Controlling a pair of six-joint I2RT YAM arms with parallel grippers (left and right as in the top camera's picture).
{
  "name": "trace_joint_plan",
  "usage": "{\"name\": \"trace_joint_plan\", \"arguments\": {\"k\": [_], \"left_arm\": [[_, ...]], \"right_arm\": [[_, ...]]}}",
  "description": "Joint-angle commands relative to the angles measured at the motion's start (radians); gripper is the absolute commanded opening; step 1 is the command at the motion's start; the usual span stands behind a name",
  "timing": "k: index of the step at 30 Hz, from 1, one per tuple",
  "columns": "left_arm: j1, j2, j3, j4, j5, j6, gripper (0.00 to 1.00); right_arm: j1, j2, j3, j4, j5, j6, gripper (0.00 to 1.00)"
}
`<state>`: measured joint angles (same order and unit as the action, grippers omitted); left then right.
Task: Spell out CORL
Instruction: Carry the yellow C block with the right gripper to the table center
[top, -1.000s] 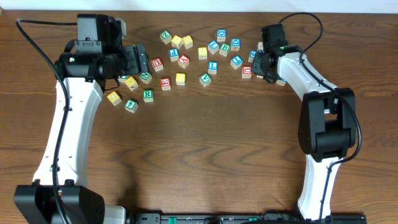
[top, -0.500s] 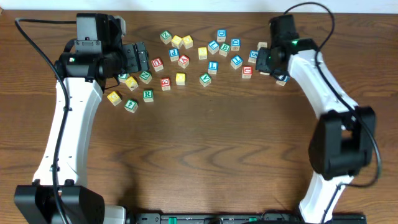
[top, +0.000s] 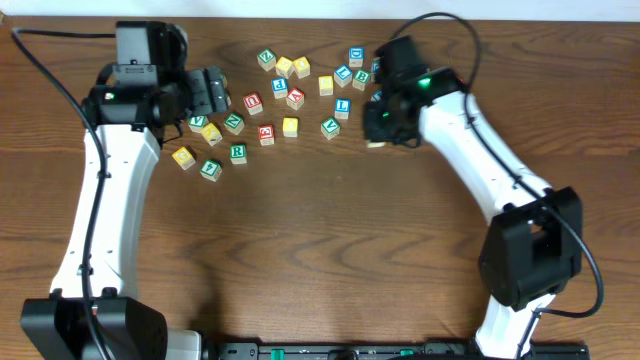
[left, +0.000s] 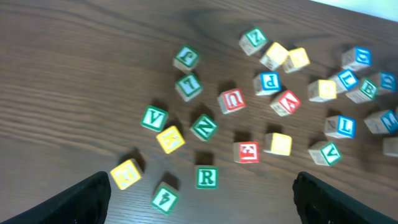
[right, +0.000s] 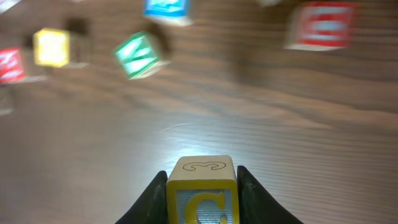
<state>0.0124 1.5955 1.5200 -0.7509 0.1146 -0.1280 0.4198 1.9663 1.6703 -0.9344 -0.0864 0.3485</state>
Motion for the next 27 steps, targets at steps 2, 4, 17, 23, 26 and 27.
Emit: {"name": "trace_joint_plan", "arguments": {"k": [2, 4, 17, 23, 26, 27], "left_arm": [[0.041, 0.002, 0.023, 0.003, -0.022, -0.005, 0.93], [0.046, 0.002, 0.023, 0.002, -0.022, -0.005, 0.92], [0.045, 0.002, 0.023, -0.013, -0.022, -0.005, 0.92], [0.045, 0.002, 0.023, -0.018, -0.022, -0.005, 0.92], [0.045, 0.002, 0.023, -0.023, -0.022, -0.005, 0.93], [0.045, 0.002, 0.023, -0.026, -0.022, -0.005, 0.93]], "right_arm": [[0.087, 0.017, -0.027, 0.055, -0.010, 0.057, 0.26], [0.117, 0.017, -0.047, 0.098, -0.010, 0.089, 0.26], [0.272, 0.017, -0.189, 0.346, 0.167, 0.215, 0.24], [0.320, 0.038, -0.198, 0.360, 0.272, 0.255, 0.24], [0.327, 0.065, -0.198, 0.360, 0.291, 0.292, 0.23], [0.328, 0.069, -0.198, 0.359, 0.294, 0.295, 0.23]]}}
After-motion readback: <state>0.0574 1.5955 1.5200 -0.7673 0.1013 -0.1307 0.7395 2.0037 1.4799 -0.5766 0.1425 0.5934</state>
